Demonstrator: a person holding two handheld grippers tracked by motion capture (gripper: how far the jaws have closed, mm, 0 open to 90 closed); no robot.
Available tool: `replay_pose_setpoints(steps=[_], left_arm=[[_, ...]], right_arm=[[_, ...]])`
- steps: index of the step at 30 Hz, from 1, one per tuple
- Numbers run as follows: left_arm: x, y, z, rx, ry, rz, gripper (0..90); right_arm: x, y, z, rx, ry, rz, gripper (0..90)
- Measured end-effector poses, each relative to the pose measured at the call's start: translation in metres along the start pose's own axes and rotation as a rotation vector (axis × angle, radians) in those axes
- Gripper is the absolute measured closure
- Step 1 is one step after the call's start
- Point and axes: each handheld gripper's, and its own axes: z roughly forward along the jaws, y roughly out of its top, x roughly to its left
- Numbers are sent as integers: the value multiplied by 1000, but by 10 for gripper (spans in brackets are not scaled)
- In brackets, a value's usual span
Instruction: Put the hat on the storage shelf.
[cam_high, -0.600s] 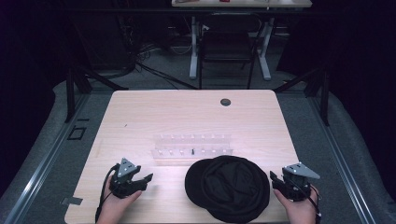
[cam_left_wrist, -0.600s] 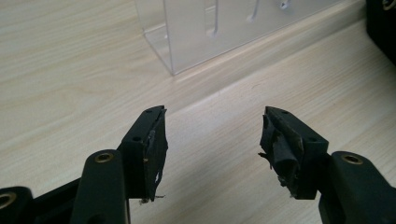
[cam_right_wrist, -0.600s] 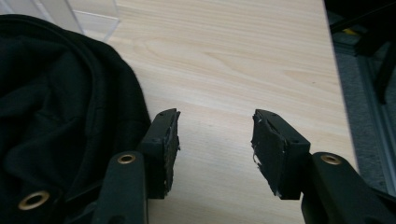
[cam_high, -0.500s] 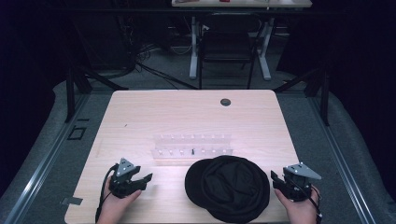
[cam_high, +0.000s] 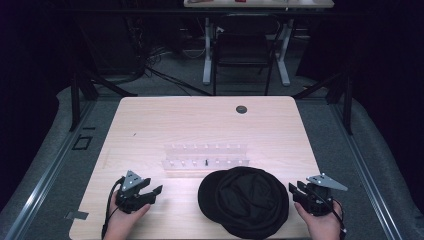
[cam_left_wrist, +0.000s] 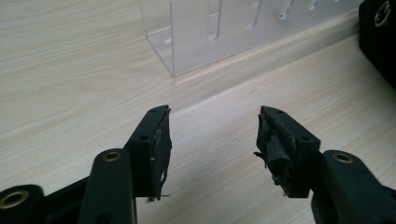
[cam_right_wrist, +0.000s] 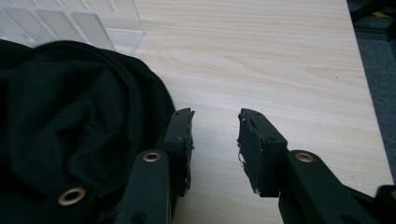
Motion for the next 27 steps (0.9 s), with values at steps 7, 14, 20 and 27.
replay_pose_setpoints(steps=[7,14,20,27], left_arm=[[-1,0,1,2,1,10,484],[-3,1,3,3,0,19,492],[-4,2,4,7,-10,27,492],[-5,2,5,14,-14,34,493]], right_arm=[[3,4,-5,34,52,20,636],[4,2,-4,85,84,50,649],[5,-2,0,123,99,55,668],[6,-6,6,168,116,72,690]])
